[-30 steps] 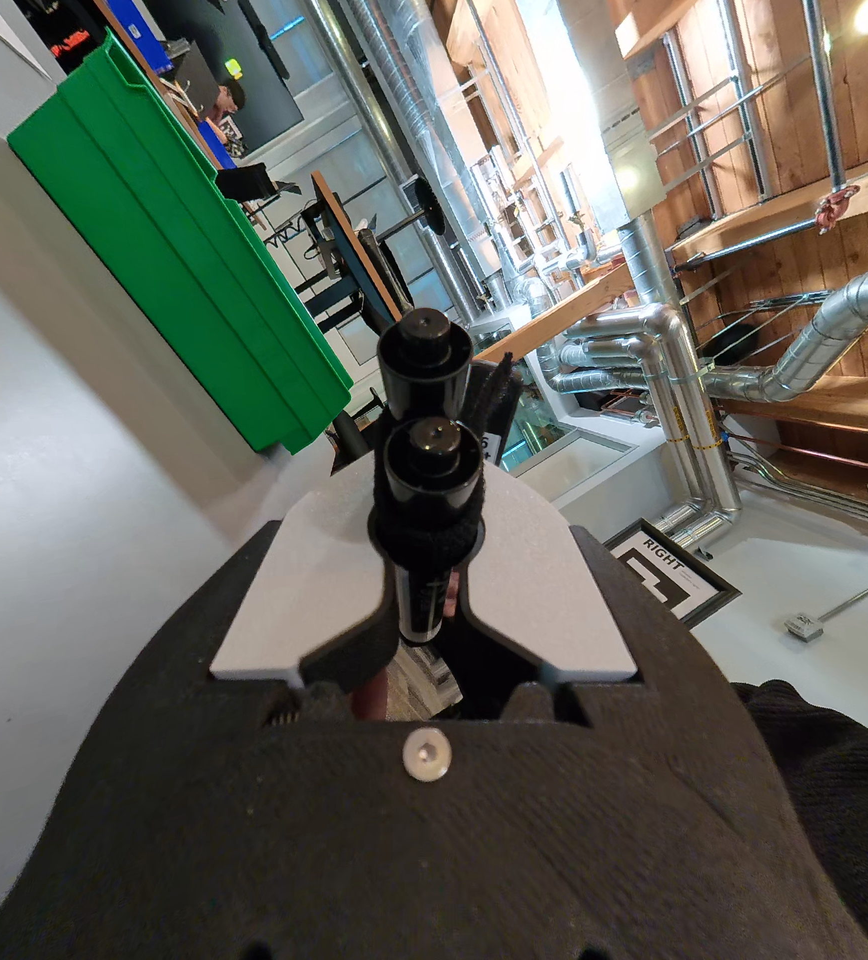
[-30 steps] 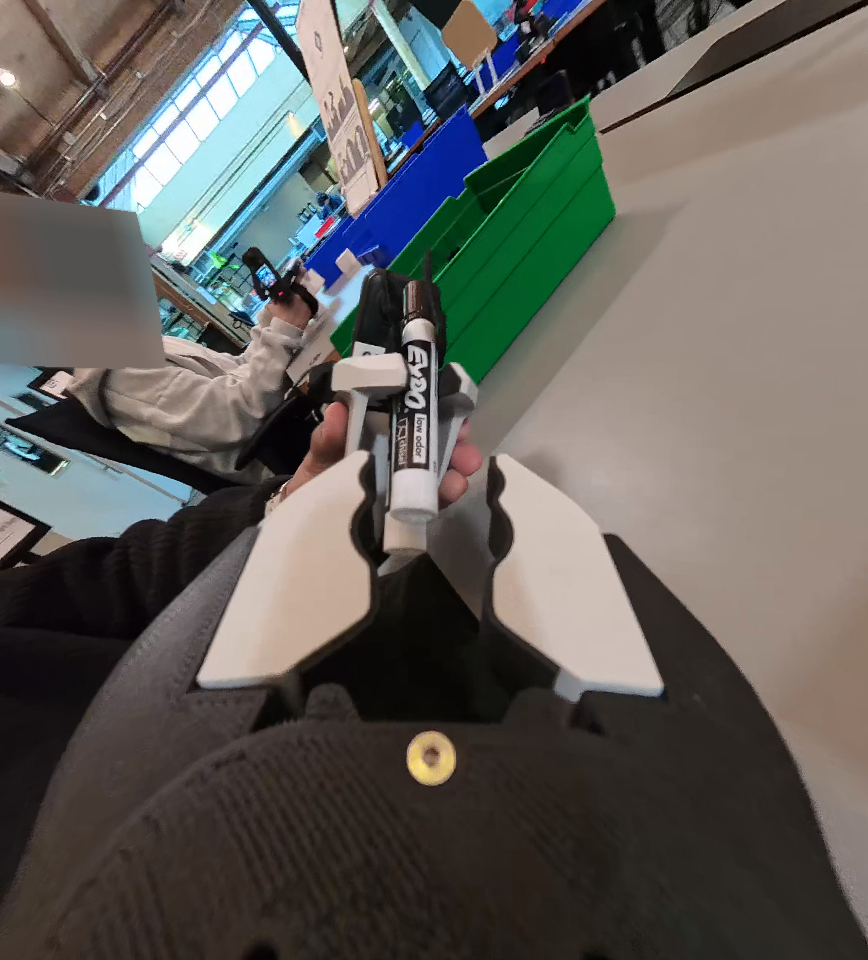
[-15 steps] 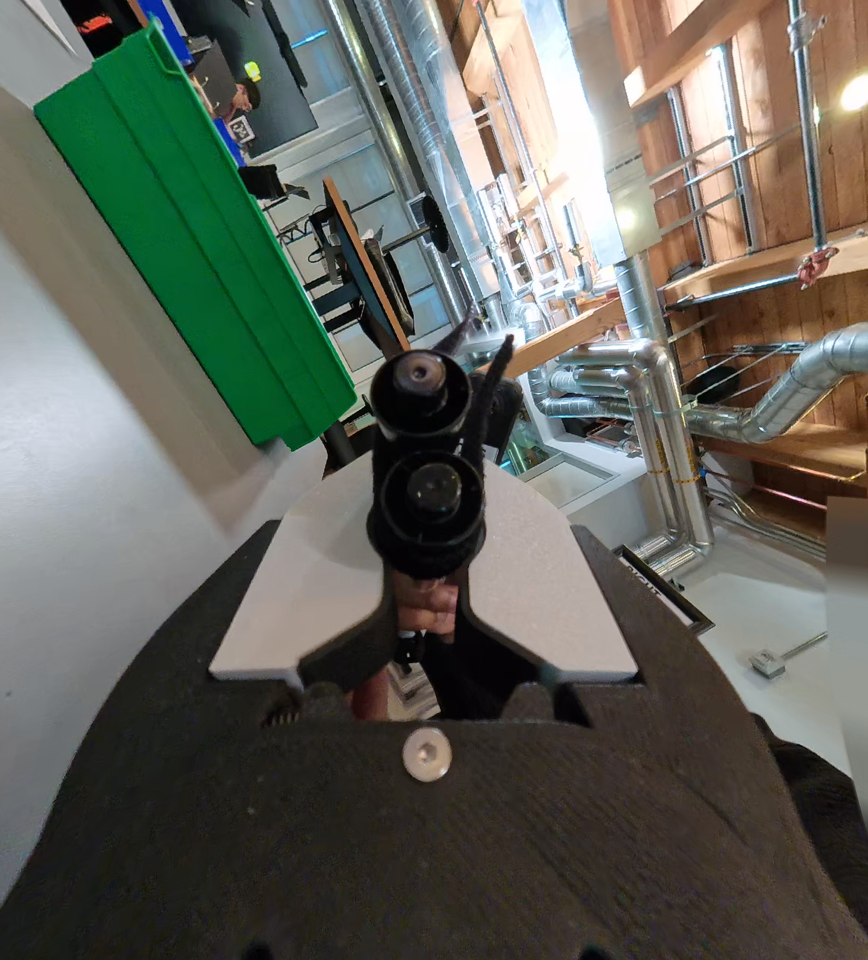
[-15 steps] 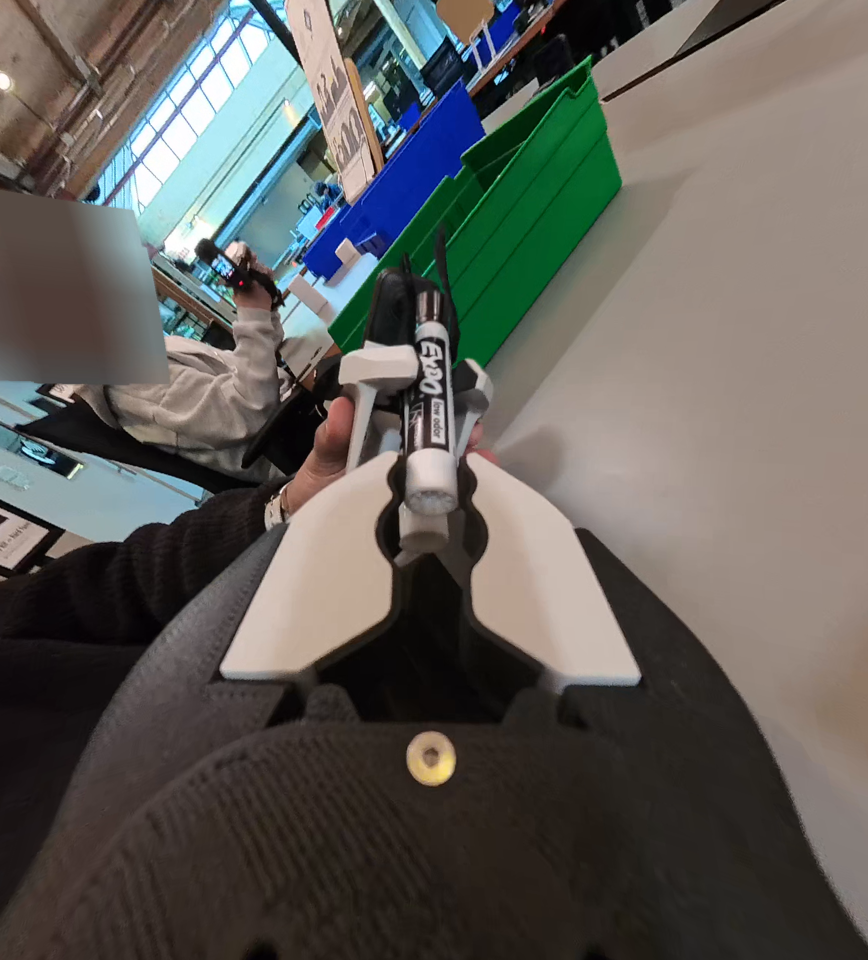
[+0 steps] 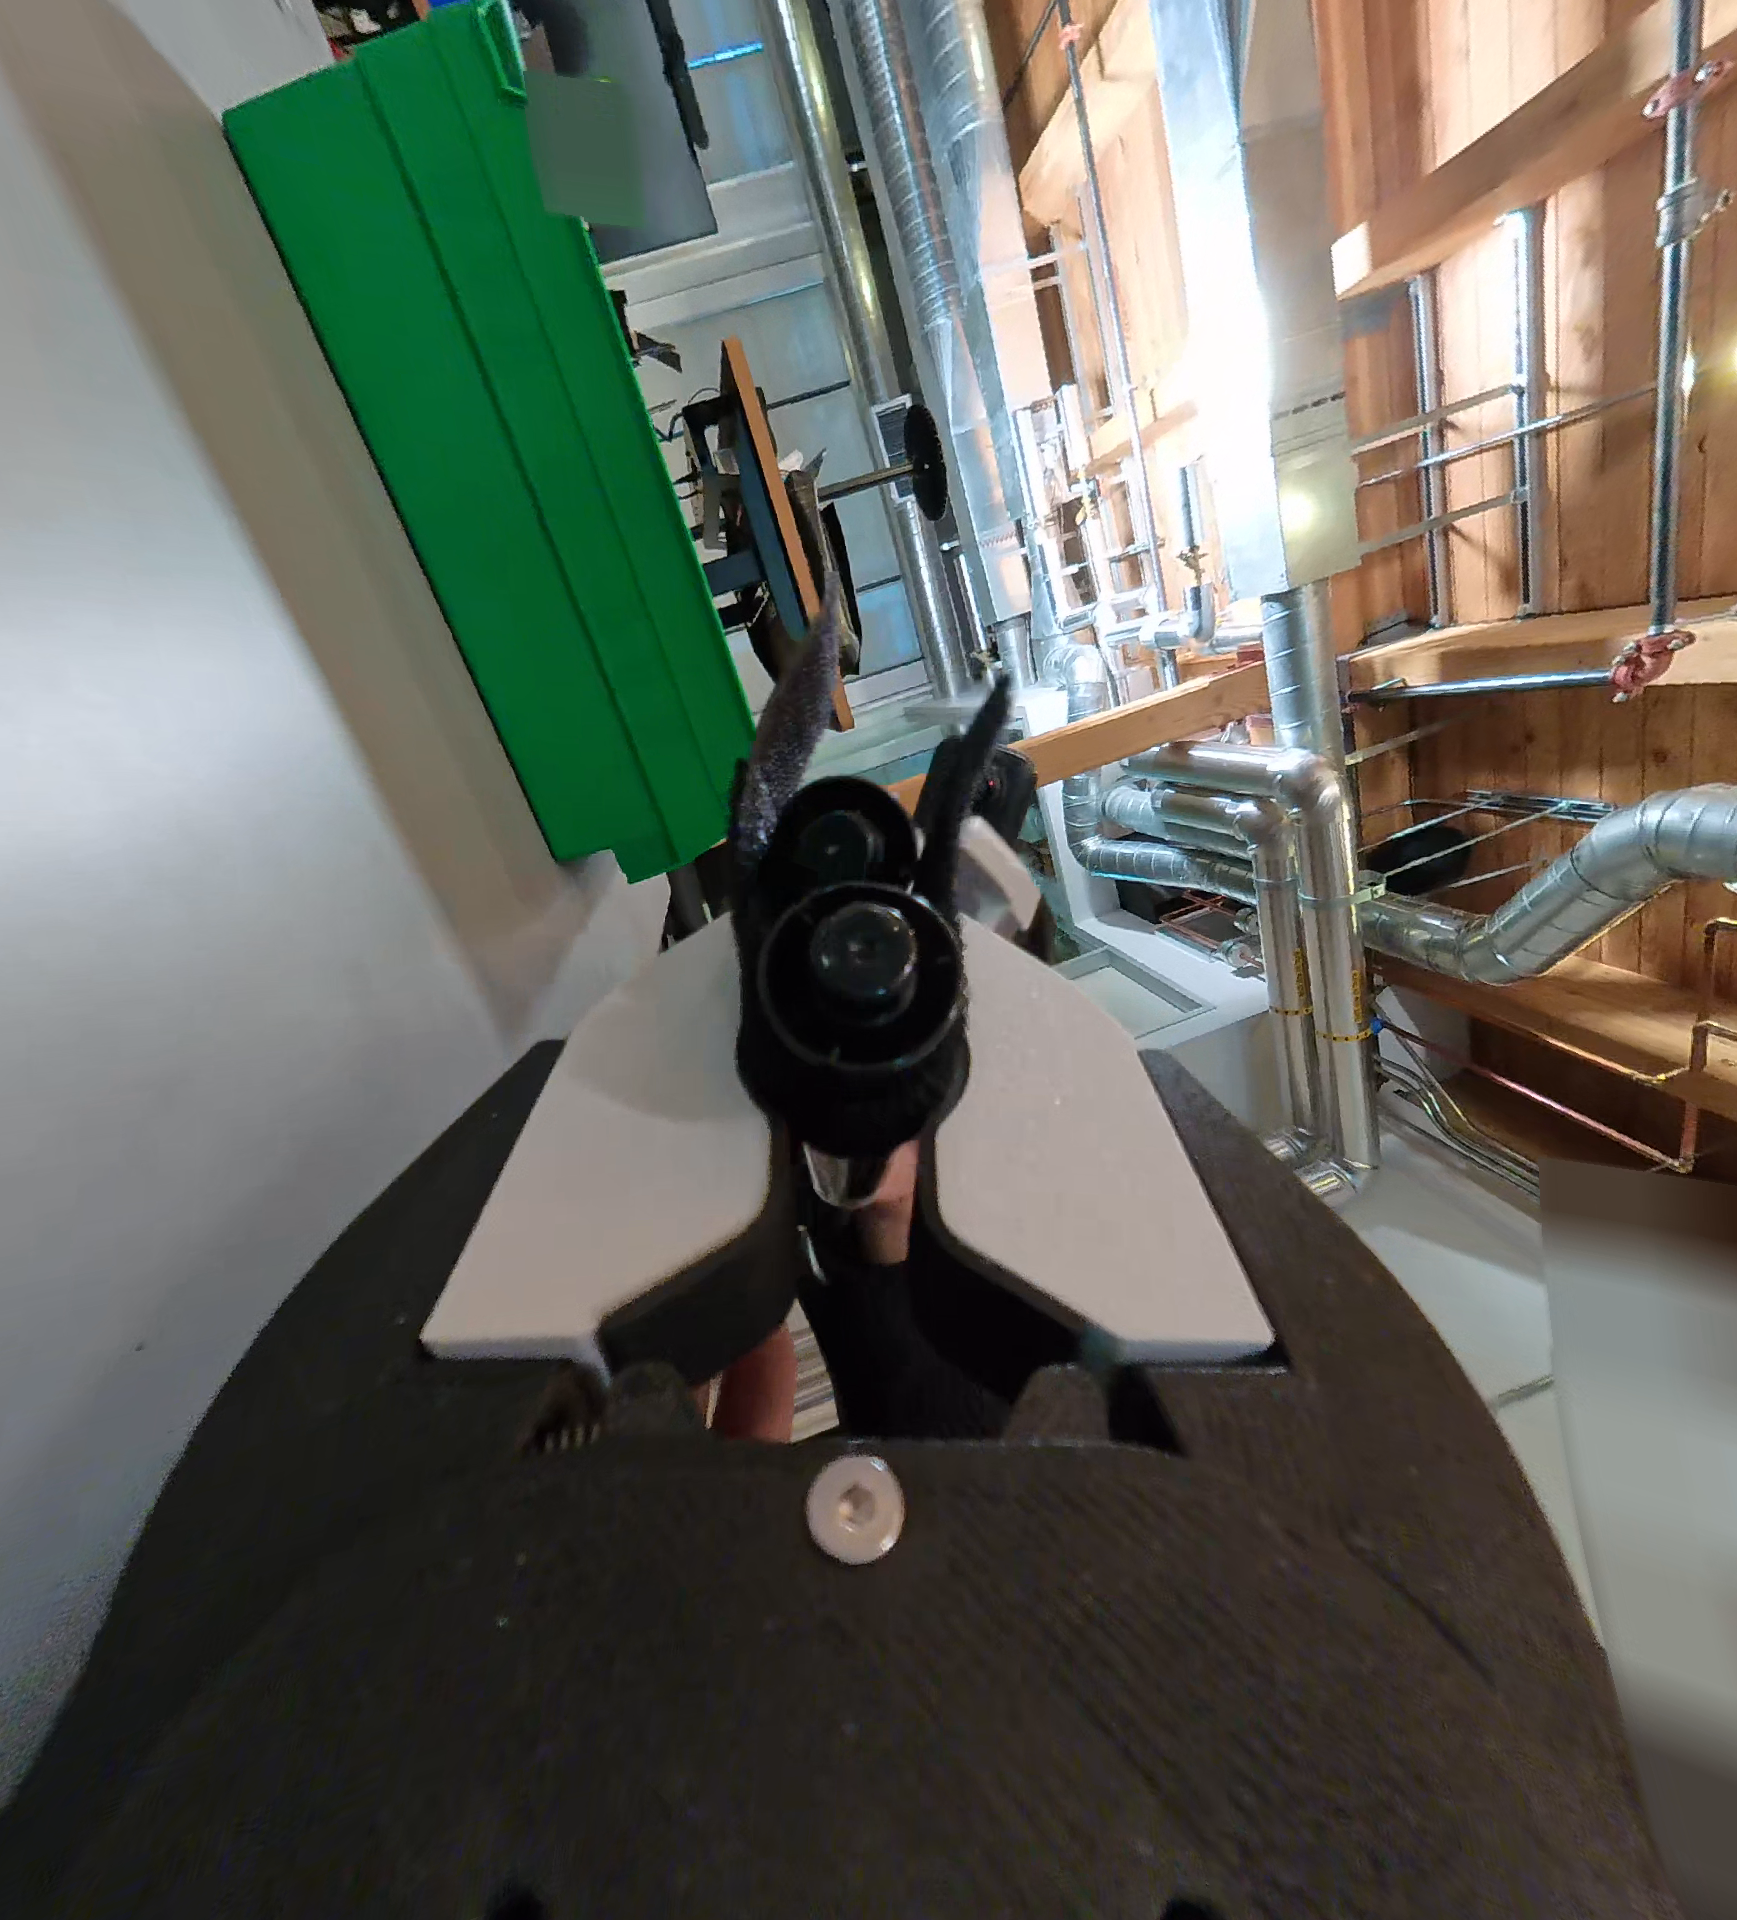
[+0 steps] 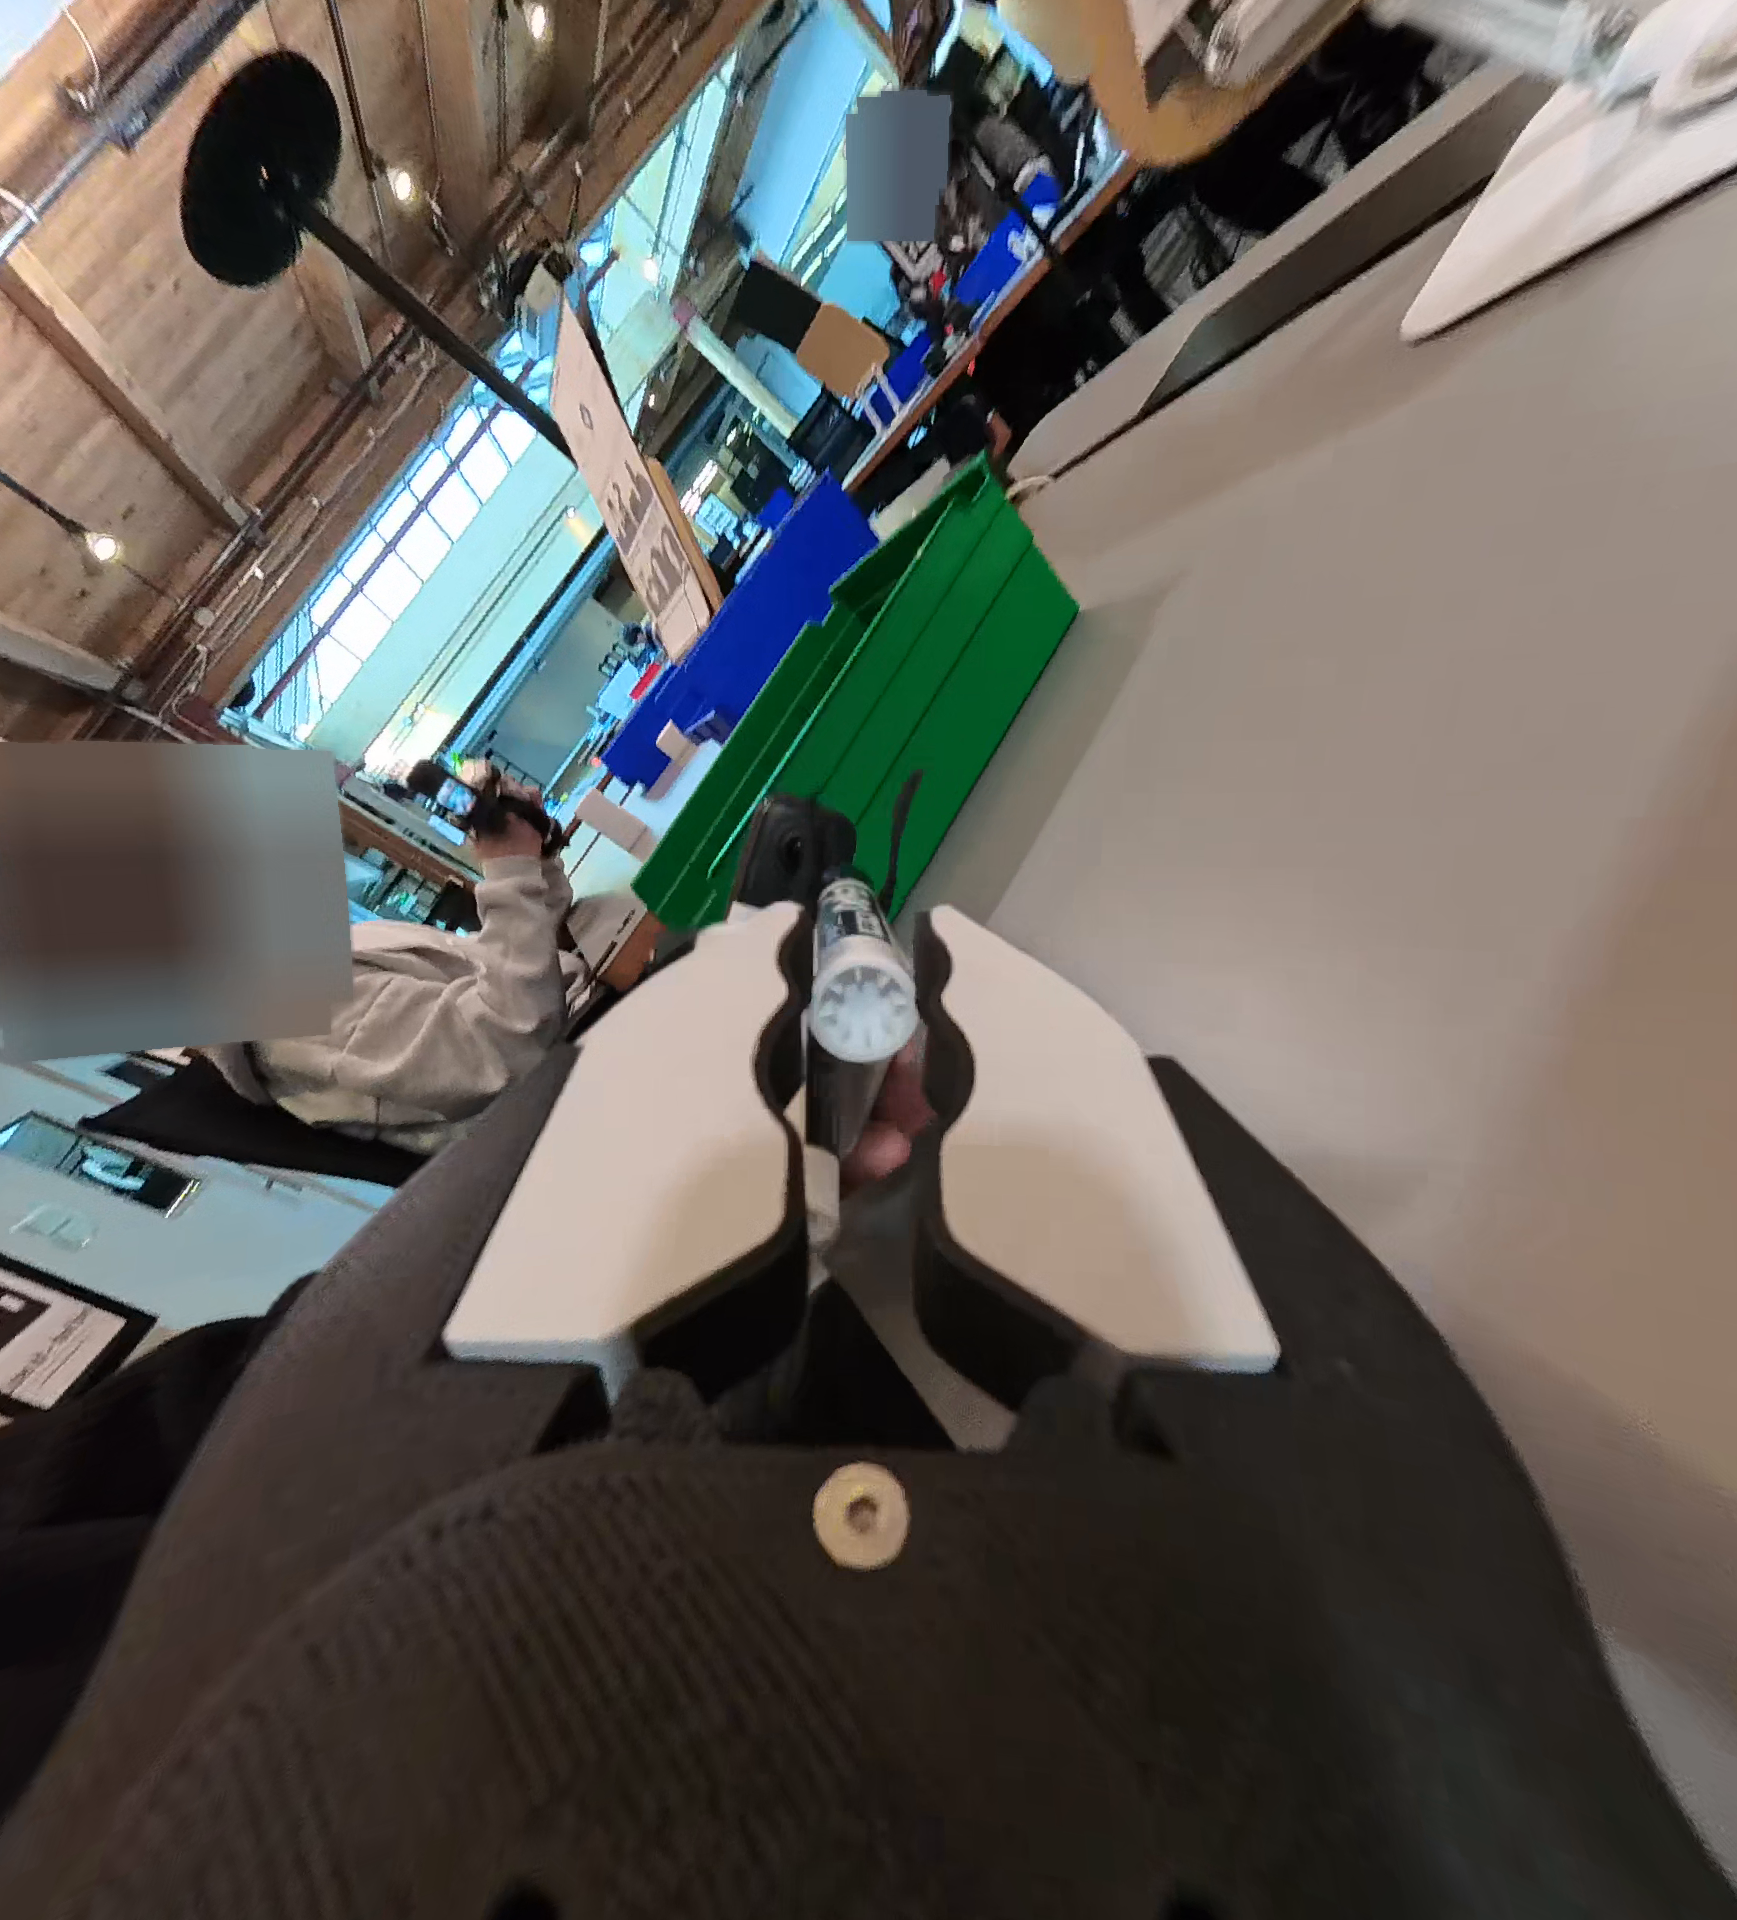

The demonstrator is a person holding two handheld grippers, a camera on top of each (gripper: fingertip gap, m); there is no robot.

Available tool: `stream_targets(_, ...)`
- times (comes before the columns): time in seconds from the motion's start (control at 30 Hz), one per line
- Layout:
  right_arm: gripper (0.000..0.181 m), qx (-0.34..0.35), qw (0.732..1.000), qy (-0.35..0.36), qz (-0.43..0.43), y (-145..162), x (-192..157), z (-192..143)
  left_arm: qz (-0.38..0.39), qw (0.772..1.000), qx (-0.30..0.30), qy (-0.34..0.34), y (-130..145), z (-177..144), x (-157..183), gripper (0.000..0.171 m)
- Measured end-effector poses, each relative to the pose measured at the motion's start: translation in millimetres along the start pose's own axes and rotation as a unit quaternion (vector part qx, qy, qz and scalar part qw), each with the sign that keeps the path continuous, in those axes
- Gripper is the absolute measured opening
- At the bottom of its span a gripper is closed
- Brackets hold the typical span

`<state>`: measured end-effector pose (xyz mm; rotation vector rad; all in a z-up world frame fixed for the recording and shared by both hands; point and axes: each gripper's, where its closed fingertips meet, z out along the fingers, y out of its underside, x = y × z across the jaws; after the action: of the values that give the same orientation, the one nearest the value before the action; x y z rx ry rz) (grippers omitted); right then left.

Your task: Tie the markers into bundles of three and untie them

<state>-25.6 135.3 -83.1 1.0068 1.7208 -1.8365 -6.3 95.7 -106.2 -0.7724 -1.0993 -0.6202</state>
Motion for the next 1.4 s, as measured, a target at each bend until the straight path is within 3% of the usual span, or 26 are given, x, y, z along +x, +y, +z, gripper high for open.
stream_targets(0.33, 0.017, 0.076, 0.997, 0.022, -0.02, -46, 3, -43, 0.003, 1.0, 0.006, -0.014, -4, -4, -5, 0.018)
stream_targets(0.37, 0.0, 0.087, 0.996, 0.026, -0.02, -51, 5, -47, 0.003, 1.0, 0.007, -0.015, -4, -4, -6, 0.018)
stream_targets(0.43, 0.0, 0.1, 0.994, 0.038, -0.017, -57, 9, -53, 0.005, 1.0, 0.007, -0.016, -4, -4, -7, 0.018)
stream_targets(0.63, 0.0, 0.0, 0.97, 0.194, -0.147, -44, 40, -59, 0.008, 1.0, 0.013, -0.027, -7, -7, -10, 0.018)
stream_targets(0.67, 0.011, -0.038, 0.966, 0.186, -0.177, -34, 32, -59, 0.009, 0.999, 0.014, -0.027, -8, -8, -10, 0.018)
stream_targets(0.73, 0.04, -0.16, 0.951, 0.089, -0.251, 15, -6, -60, 0.01, 0.999, 0.016, -0.026, -10, -10, -7, 0.018)
stream_targets(0.77, 0.048, -0.233, 0.925, 0.042, -0.296, 51, -23, -68, 0.011, 0.999, 0.018, -0.024, -11, -11, -6, 0.018)
stream_targets(0.8, 0.046, -0.301, 0.882, 0.028, -0.361, 85, -24, -80, 0.012, 0.999, 0.02, -0.023, -13, -12, -5, 0.018)
stream_targets(0.9, 0.026, -0.418, 0.723, 0.103, -0.54, 149, 16, -109, 0.012, 0.999, 0.022, -0.023, -15, -14, -5, 0.018)
stream_targets(0.97, 0.029, -0.466, 0.643, 0.164, -0.585, 159, 43, -119, 0.009, 0.999, 0.026, -0.02, -16, -14, -4, 0.018)
stream_targets(1.0, 0.037, -0.478, 0.639, 0.18, -0.575, 163, 52, -120, 0.01, 1.0, 0.023, -0.018, -16, -13, -3, 0.018)
stream_targets(1.07, 0.042, -0.51, 0.674, 0.195, -0.497, 179, 73, -123, 0.015, 1.0, 0.018, -0.018, -13, -13, -1, 0.018)
stream_targets(1.13, 0.044, -0.554, 0.686, 0.214, -0.42, 187, 93, -140, 0.014, 1.0, 0.018, -0.011, -12, -13, 3, 0.018)
stream_targets(1.27, 0.033, -0.456, 0.783, 0.215, -0.365, 144, 80, -149, 0.019, 1.0, 0.013, -0.003, -12, -14, 9, 0.018)
stream_targets(1.4, 0.032, -0.374, 0.829, 0.25, -0.331, 108, 81, -184, 0.011, 1.0, 0.016, 0.007, -11, -18, 13, 0.018)
